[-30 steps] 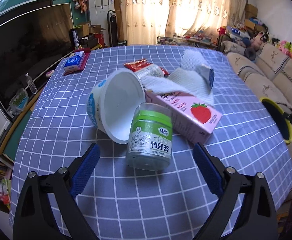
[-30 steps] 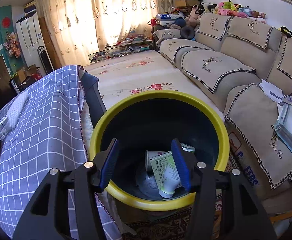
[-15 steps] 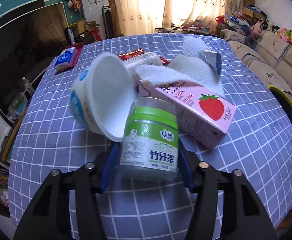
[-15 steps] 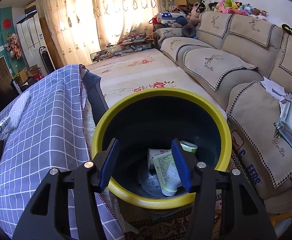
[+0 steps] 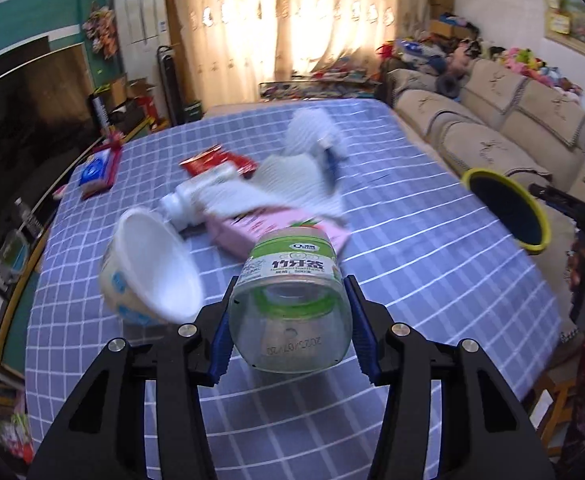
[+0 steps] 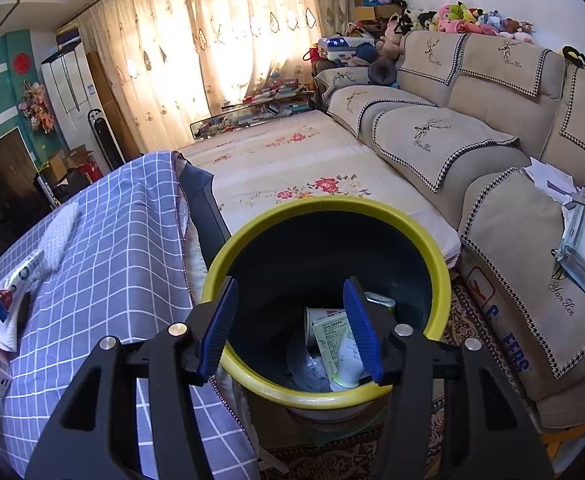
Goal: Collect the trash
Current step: 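Grasp the green jar with the left gripper and drop it into the bin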
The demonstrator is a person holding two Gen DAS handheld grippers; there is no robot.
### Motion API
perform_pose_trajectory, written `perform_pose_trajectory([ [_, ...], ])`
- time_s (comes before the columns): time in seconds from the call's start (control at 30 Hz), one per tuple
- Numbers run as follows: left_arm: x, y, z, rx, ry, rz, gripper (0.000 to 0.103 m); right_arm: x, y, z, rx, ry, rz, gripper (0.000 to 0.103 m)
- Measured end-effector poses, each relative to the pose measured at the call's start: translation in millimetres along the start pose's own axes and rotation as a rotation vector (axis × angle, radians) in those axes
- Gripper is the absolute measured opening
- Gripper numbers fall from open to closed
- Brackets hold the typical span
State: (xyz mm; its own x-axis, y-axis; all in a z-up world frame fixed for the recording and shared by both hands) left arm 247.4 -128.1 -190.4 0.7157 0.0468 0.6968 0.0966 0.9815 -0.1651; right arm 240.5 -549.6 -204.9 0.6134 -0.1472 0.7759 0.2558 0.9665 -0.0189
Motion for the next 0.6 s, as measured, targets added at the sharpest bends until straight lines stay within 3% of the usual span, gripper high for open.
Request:
perform_pose_trajectory([
  [0.1,3.6,-20.0,4.5,-0.052,0.003,-0.012,0.05,0.3,-4.8,6.1,-0.002,-0.008,-0.002,0.052],
  [0.3,15.7,-94.2,1.0,-0.171,0.005,-0.134,0.05,2.7,-29.2,26.0,-0.042,-0.042,-0.021,0.052],
  [0.6,24.4,-263.3,-54.1,-0.391,0.127,-0.351,0.05,-11.5,-91.7,48.7,-0.127,-0.05,-0.101,0.052],
])
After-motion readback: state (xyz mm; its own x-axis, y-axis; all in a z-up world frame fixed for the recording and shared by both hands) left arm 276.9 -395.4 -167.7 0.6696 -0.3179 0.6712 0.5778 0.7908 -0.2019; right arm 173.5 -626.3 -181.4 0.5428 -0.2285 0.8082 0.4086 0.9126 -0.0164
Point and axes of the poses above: each gripper's, at about its wrist camera, not at the fingertips, and z roughly against the way its jaws point, y to its left, x to its top, the point moved 8 cm from there along -z, roughly the way its jaws point, and after that the axes turned 15 degrees about z, right-handed, at the moved point
